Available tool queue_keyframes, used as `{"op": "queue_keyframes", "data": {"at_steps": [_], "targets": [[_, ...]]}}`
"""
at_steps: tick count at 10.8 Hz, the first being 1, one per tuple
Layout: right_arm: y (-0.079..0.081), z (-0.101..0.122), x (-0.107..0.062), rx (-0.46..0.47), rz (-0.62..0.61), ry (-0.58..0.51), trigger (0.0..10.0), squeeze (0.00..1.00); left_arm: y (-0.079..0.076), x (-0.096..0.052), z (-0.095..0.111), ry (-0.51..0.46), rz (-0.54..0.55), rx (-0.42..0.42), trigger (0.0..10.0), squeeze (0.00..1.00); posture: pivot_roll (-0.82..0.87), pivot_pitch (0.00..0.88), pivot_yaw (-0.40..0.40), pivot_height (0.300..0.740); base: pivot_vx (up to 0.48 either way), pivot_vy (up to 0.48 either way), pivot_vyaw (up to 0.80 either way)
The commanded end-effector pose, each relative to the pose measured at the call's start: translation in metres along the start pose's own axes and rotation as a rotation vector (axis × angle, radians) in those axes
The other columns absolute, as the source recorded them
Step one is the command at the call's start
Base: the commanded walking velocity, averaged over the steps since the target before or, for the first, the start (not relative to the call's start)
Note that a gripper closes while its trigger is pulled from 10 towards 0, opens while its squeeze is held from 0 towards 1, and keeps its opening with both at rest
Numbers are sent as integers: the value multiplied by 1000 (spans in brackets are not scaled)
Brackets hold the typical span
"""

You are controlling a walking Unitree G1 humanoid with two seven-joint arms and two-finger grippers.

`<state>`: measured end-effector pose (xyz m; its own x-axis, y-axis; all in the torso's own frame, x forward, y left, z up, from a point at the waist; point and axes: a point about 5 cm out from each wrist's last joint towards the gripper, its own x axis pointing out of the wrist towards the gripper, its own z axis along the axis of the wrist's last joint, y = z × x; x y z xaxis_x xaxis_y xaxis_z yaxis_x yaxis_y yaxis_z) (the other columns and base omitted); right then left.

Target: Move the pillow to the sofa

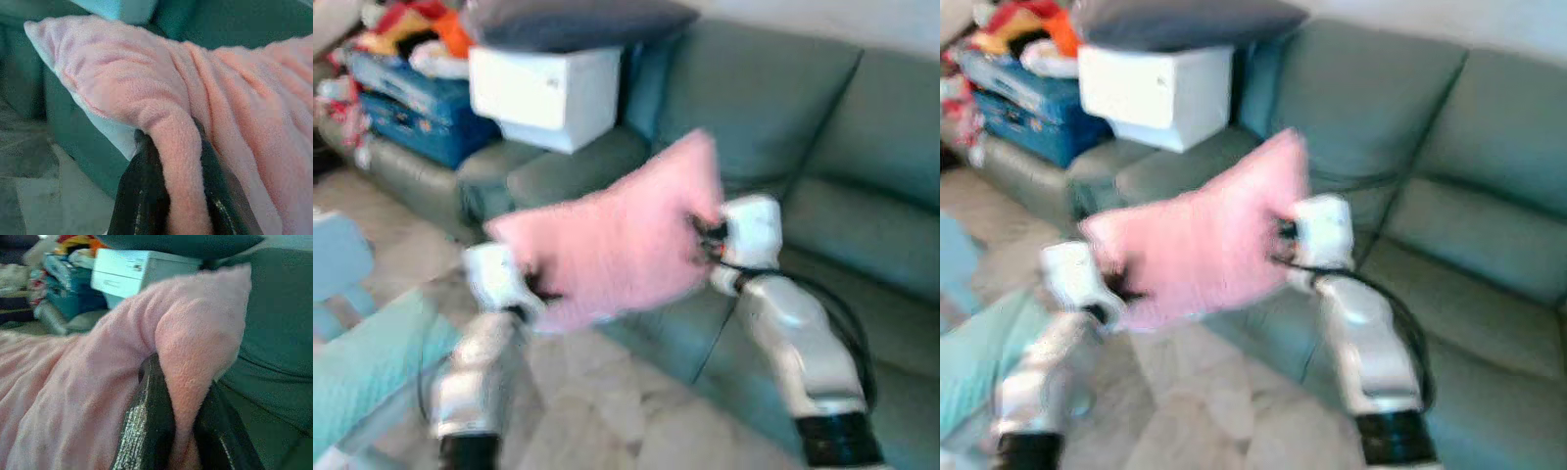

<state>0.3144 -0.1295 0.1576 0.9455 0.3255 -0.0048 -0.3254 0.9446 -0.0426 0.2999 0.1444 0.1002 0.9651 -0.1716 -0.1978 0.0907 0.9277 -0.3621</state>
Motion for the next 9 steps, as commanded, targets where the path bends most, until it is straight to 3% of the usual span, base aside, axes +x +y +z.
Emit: {"op": "queue_keyframes", "data": {"at_steps": [1,5,9], "targets": [[8,9,4,-4,25,-33,10000,0,-1,1,9,-22,-20,21,10000,0,-147,0,-40,740,0,480,0],[7,8,5,-16,28,-20,10000,0,-4,2,10,-31,-38,30,10000,0,-146,0,-40,740,0,465,0],[8,5,5,-21,25,-4,10000,0,-4,3,11,-35,-31,72,10000,0,-146,0,-40,740,0,0,0]]}}
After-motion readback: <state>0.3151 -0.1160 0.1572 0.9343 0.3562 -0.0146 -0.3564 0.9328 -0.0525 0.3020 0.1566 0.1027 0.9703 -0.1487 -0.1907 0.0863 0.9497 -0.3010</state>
